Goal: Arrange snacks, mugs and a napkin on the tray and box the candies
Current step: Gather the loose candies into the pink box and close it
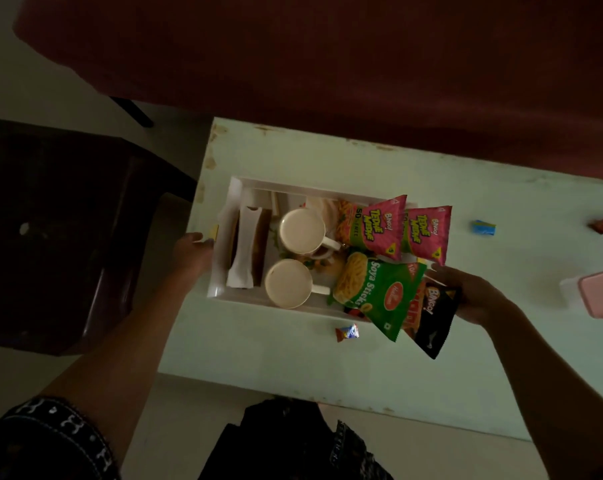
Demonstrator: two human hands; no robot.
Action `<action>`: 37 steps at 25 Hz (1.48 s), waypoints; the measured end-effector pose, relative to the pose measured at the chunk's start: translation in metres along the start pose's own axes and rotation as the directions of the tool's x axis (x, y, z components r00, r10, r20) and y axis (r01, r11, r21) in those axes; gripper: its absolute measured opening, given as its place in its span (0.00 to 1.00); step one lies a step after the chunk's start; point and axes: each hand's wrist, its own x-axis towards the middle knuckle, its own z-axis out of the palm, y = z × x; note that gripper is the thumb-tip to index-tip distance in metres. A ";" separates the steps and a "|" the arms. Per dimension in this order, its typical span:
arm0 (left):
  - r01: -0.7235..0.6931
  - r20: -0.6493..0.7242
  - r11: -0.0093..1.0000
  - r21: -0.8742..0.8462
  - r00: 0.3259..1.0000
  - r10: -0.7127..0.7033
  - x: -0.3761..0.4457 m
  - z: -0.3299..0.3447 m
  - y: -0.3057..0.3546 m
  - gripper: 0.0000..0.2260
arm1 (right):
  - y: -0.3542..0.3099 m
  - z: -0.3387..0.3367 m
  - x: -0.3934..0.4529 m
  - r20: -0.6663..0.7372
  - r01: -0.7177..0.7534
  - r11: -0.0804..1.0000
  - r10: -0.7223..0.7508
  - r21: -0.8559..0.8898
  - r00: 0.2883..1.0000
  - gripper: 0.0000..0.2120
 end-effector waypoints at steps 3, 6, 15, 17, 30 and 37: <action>0.051 0.083 0.989 -0.142 0.996 -0.039 0.010 0.000 -0.001 0.17 | -0.008 0.004 0.008 0.063 -0.021 0.997 0.026 -0.069 0.998 0.08; 0.072 0.132 0.974 -0.214 0.990 -0.044 0.014 -0.001 -0.002 0.17 | -0.013 0.005 0.014 0.061 -0.014 0.993 0.021 -0.115 0.998 0.10; 0.088 0.132 0.965 -0.248 0.990 -0.056 0.019 -0.003 -0.001 0.18 | -0.014 0.007 0.026 -0.075 -0.042 0.989 0.032 -0.144 0.997 0.07; 0.083 0.145 0.966 -0.244 0.988 -0.048 0.017 -0.001 0.000 0.18 | -0.013 0.005 0.026 -0.096 -0.038 0.990 0.025 -0.138 0.995 0.06; 0.017 0.165 0.966 -0.256 0.986 0.026 -0.061 0.067 0.020 0.16 | -0.032 -0.105 -0.014 -0.102 -0.036 0.990 0.022 -0.140 0.995 0.06; 0.007 0.172 0.971 -0.239 0.985 0.036 -0.092 0.126 0.030 0.17 | -0.043 -0.166 -0.014 -0.124 -0.034 0.995 0.021 -0.099 0.992 0.05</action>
